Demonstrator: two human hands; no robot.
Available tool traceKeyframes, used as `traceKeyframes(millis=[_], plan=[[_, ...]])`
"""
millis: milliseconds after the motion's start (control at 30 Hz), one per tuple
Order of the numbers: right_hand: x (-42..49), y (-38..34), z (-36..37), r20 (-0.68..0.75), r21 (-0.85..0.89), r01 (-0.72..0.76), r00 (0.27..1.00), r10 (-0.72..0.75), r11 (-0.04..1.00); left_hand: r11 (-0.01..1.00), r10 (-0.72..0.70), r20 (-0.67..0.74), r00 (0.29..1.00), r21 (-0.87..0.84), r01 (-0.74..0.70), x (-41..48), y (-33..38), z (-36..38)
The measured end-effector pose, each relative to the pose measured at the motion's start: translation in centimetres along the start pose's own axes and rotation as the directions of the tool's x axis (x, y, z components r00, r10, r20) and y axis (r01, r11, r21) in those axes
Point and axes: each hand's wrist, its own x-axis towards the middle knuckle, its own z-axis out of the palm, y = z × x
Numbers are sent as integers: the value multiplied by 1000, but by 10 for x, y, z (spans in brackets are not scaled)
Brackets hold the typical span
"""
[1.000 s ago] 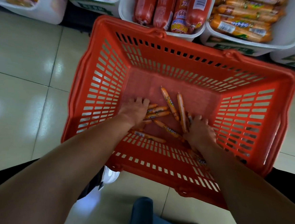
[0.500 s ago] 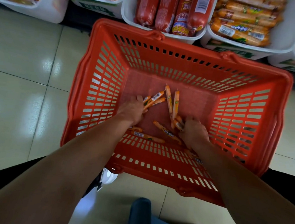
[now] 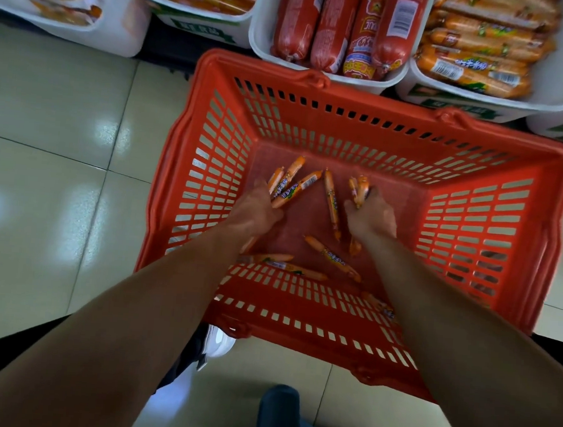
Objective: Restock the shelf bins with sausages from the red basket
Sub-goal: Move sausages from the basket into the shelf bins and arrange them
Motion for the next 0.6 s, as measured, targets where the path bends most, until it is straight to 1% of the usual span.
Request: traceKeyframes(millis=[67,133,167,200,267,300,367,433,467,533,600], plan=[[-5,-12,17,-83,-65,46,995,-51,997,998,-6,-10,1000,-67,5,0,-3,-3],[-12,-15,35,-131,-170,130,979,-153,977,996,-1,-23,1000,-88,-1,-1,-5,-7],[-15,-14,42,-146,-229,153,971,-189,961,996,0,-31,1000,-94,-3,-1,-6,-10],[-18,-12,47,-168,-278,146,966,-198,949,994,-1,-38,999,-107,-3,0,-6,-12],[-20,-3,52,-245,-323,85,955,-170,942,990,-8,-49,999,-138,1,1,-6,-18],[-20,1,53,-286,-308,46,948,-139,950,988,-11,-53,999,-153,3,1,-6,-19],[-18,10,51,-341,-184,-25,939,-40,983,985,-10,-54,998,-174,1,1,-5,-22],[-13,15,46,-304,-58,-43,952,24,997,984,-3,-50,999,-176,-5,0,-3,-24],[-9,17,43,-260,-36,-38,965,27,999,985,-1,-48,999,-174,-7,-1,-2,-25],[-4,19,37,-170,-60,-18,985,7,998,986,4,-44,999,-169,-11,-4,2,-27],[-3,18,29,-83,-161,28,996,-42,987,987,6,-49,999,-162,-14,-9,6,-30]])
